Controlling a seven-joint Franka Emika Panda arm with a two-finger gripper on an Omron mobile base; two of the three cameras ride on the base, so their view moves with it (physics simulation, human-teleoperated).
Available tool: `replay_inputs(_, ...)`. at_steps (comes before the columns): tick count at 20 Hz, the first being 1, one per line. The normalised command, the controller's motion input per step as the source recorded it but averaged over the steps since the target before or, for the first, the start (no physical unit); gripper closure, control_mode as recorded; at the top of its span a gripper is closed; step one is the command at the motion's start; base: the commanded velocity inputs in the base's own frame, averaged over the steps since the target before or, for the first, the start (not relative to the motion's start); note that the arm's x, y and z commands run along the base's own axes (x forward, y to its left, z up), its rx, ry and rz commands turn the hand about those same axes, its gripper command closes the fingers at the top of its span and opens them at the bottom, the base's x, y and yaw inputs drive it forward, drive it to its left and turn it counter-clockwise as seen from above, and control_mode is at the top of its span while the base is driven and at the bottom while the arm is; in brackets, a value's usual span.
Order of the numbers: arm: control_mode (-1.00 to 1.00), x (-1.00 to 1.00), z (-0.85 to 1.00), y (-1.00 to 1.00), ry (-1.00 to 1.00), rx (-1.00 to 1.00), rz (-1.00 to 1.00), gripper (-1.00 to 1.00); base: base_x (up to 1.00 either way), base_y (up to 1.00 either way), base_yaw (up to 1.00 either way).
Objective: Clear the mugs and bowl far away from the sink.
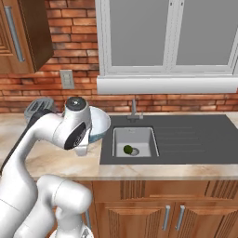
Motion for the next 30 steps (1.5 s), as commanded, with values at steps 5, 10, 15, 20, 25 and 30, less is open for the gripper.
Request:
replay_inputs(5, -1.0, -0.16, 0.28, 0.02, 0.07, 0.0, -0.6, 1.0, 0.0, 0.0, 0.0)
replay_inputs(10, -1.0, -0.27, 0.53, 0.0, 0.0, 0.0, 0.04, 1.0, 0.0, 0.0, 0.0)
replay_inputs(15, -1.0, -0.24, 0.63, 0.0, 0.01, 0.0, 0.15, 1.0, 0.0, 0.0, 0.0)
replay_inputs(20, -1.0, -0.09, 0.54, 0.0, 0.11, 0.0, 0.09, 1.0, 0.0, 0.0, 0.0)
replay_inputs(25, -1.0, -0.32, 0.38, 0.0, 0.06, -0.08, -0.04, 1.0, 0.0, 0.0, 0.0)
replay_inputs(30, -1.0, -0.62, 0.21, 0.0, 0.0, -0.02, 0.0, 1.0, 0.0, 0.0, 0.0)
